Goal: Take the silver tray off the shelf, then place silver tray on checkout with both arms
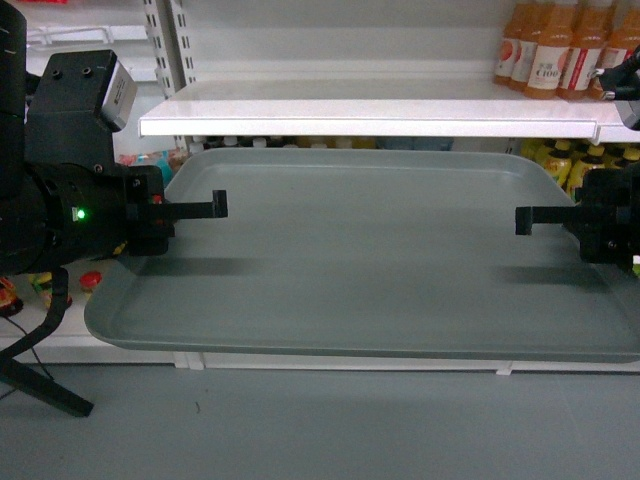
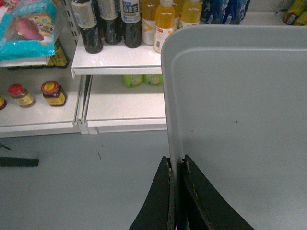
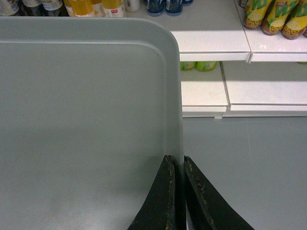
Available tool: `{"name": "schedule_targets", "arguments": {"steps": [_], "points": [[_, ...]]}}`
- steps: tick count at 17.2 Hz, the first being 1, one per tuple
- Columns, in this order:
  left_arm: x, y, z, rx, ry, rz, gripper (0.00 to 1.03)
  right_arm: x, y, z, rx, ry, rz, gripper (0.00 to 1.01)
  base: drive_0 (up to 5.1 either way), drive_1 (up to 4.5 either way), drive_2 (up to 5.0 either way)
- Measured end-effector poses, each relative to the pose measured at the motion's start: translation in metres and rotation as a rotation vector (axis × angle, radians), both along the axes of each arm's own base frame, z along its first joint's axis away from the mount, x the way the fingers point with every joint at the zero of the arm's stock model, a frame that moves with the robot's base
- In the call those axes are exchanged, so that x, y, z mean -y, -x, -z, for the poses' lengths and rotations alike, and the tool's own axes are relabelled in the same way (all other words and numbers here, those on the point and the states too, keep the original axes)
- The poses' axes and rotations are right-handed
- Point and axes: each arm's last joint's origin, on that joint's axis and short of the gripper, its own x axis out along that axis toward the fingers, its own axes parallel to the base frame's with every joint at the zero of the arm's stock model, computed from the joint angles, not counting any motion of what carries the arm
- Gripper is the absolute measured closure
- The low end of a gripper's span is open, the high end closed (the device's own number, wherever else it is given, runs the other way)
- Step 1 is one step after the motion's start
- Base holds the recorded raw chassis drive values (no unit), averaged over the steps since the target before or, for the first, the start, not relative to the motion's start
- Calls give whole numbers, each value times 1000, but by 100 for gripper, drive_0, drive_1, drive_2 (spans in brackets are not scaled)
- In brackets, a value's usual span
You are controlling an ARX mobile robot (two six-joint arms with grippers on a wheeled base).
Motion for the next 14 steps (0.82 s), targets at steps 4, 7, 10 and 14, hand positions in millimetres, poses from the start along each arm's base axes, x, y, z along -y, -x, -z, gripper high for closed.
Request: {"name": "schedule_targets", "arguments": {"steps": [4, 7, 10, 14], "points": [[0, 0, 0, -1, -1, 0, 99, 0, 0, 0, 0, 0, 0, 98, -1, -419, 417], [0, 0, 0, 2, 0, 0, 99, 0, 0, 0, 1, 0, 0, 98, 1, -417, 419], [0, 0, 0, 1, 0, 0, 99, -1, 0, 0, 3, 0, -2, 98, 11, -407, 429], [0, 0, 0, -2, -1, -1, 99, -1, 1, 0, -2, 2, -1, 98, 15, -403, 434]]}}
